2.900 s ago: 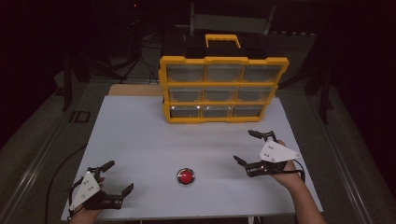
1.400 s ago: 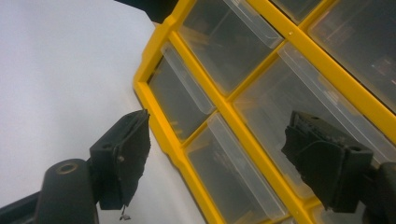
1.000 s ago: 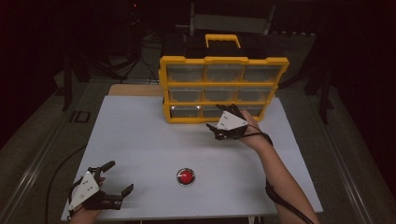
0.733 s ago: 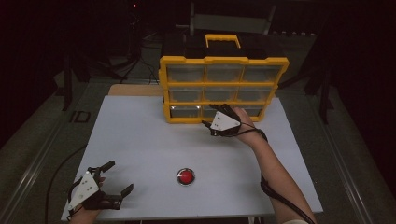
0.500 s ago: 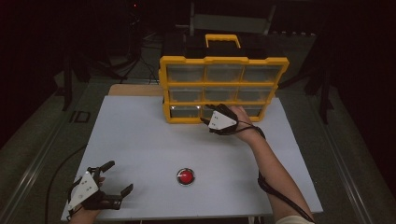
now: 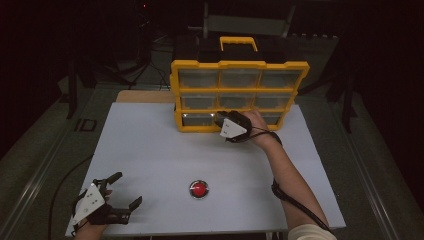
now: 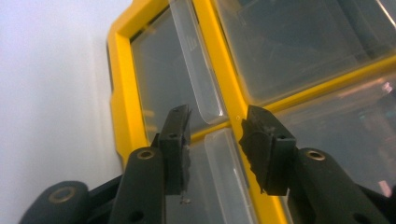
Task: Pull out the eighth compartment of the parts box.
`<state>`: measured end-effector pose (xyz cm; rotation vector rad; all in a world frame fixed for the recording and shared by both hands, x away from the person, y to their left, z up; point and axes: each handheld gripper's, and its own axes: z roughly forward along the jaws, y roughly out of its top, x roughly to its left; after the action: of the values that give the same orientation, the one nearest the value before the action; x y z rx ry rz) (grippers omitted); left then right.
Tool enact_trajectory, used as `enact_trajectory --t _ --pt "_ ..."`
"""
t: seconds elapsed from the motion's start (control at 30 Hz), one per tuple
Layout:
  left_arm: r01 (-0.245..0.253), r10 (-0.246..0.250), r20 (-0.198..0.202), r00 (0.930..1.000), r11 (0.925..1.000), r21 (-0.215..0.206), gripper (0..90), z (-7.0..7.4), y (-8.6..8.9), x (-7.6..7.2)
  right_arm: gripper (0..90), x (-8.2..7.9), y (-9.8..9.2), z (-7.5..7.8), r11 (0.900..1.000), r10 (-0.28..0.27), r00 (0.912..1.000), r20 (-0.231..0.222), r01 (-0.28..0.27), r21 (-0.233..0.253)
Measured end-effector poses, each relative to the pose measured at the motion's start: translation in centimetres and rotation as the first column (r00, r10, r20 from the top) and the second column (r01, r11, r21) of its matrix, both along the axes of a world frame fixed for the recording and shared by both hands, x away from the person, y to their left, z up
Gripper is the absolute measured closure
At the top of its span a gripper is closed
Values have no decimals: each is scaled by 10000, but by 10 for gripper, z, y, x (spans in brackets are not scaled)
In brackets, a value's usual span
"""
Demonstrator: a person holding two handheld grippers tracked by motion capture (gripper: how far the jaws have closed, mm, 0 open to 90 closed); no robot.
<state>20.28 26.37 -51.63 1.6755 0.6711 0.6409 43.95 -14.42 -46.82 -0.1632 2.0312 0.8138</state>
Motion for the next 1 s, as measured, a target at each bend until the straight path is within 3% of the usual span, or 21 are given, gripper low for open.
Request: enact_trajectory --t 0.23,0.47,0.6,0.63,0.77,1.0 --pt "0 -1 -56 10000 9999 -104 0 0 0 1 667 3 6 -4 9953 70 9970 774 6 -973" --pt "11 -11 -44 10000 10000 -38 0 -1 0 1 691 5 4 -7 9865 335 9938 1057 -160 -1627" --pt "-17 17 -34 10000 10000 -44 0 -1 0 1 693 5 2 -9 9878 417 9928 1122 -242 -1537" --pt "-9 9 -40 10000 10000 -47 0 -1 0 1 696 4 2 -10 9834 498 9899 1331 -253 -1798" --pt "48 -48 -52 10000 10000 -7 0 -1 -1 1 697 3 2 -12 9777 602 9845 1647 -250 -2083" --pt "71 -71 -52 10000 10000 3 0 0 -1 0 702 3 1 -12 9671 817 9799 1822 -337 -2521"
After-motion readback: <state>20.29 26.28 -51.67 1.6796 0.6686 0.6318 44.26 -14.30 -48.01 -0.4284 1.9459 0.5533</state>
